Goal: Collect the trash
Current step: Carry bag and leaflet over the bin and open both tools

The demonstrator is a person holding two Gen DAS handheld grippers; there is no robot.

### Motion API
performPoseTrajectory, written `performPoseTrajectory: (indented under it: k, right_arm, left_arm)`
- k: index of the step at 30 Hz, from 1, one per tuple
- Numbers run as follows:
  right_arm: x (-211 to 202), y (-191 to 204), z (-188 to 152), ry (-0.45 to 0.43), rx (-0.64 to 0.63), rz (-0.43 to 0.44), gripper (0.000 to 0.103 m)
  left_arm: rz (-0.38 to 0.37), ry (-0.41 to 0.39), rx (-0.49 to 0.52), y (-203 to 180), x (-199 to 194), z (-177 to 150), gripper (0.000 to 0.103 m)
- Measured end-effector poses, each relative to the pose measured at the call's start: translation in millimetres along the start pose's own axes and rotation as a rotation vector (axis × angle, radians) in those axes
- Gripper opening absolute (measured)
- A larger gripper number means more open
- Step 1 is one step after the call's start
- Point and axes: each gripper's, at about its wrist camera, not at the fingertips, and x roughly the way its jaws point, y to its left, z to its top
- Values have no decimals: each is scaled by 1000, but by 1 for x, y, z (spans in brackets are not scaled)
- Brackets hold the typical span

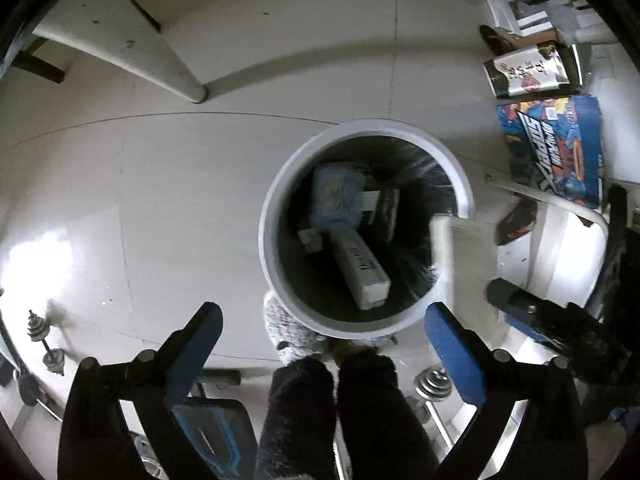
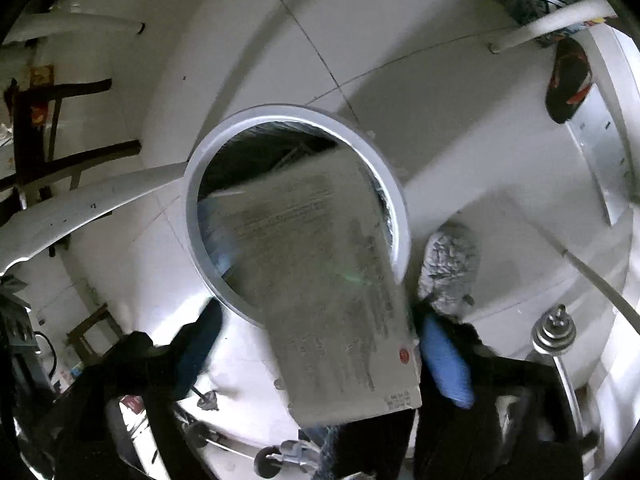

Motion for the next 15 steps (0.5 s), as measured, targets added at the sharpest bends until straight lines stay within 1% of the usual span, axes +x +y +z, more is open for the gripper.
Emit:
performPoseTrajectory:
  k: [2,4,6,10,15]
  right_arm:
    - [-3,4,-2,-12,-25,-15,103]
    - [-8,8,-9,-24,-61,-64,103]
    - [-14,14,-15,-40,-101,-111,103]
    - [-32,20,-28,-73,-159,-192,103]
    - [-69,31,-48,-118,-223,-278,103]
  left_arm:
    - [32,-30,7,3,-5,-4,103]
    - [77,-60,17,4,-14,-9,103]
    - [101,-83,27,4,-24,-14,103]
    - [112,-108,36,5,-46,-23,103]
    - [124,-141,53,-1,-82,-38,103]
